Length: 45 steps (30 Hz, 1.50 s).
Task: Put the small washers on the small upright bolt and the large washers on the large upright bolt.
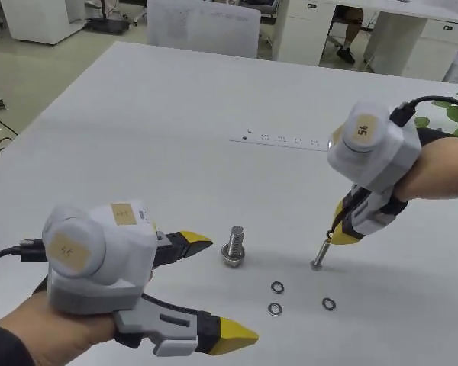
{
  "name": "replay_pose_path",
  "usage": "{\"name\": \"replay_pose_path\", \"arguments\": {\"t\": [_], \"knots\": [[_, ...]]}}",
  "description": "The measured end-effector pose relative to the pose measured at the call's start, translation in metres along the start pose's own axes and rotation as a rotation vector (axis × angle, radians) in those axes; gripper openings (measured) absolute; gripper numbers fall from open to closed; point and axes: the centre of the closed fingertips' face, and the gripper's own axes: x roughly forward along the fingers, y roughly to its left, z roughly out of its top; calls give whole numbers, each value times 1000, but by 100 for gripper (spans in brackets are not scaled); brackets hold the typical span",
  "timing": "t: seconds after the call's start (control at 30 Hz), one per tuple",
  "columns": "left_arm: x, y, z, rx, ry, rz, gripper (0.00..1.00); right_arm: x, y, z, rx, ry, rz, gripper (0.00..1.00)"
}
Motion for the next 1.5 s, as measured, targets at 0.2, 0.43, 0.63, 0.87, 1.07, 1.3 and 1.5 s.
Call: {"name": "replay_pose_path", "arguments": {"t": [0.2,0.43,0.63,0.87,1.07,1.3,1.5], "knots": [[1,0,0,-2,4,4,79,5,-1,-1,-3,0,7,12],[2,0,-2,-7,9,4,79,8,-1,0,-4,-1,13,12],[3,0,-2,-6,14,3,78,10,-4,-3,0,0,16,12],[4,0,-2,-6,15,3,78,12,-4,-3,3,-2,21,12],[4,-1,-3,-6,18,2,78,15,-2,-4,9,-2,30,12],[4,0,-3,-6,20,3,78,20,-3,-5,19,-8,35,13],[4,-1,-4,-6,23,2,78,27,-1,-6,25,-15,41,13]]}}
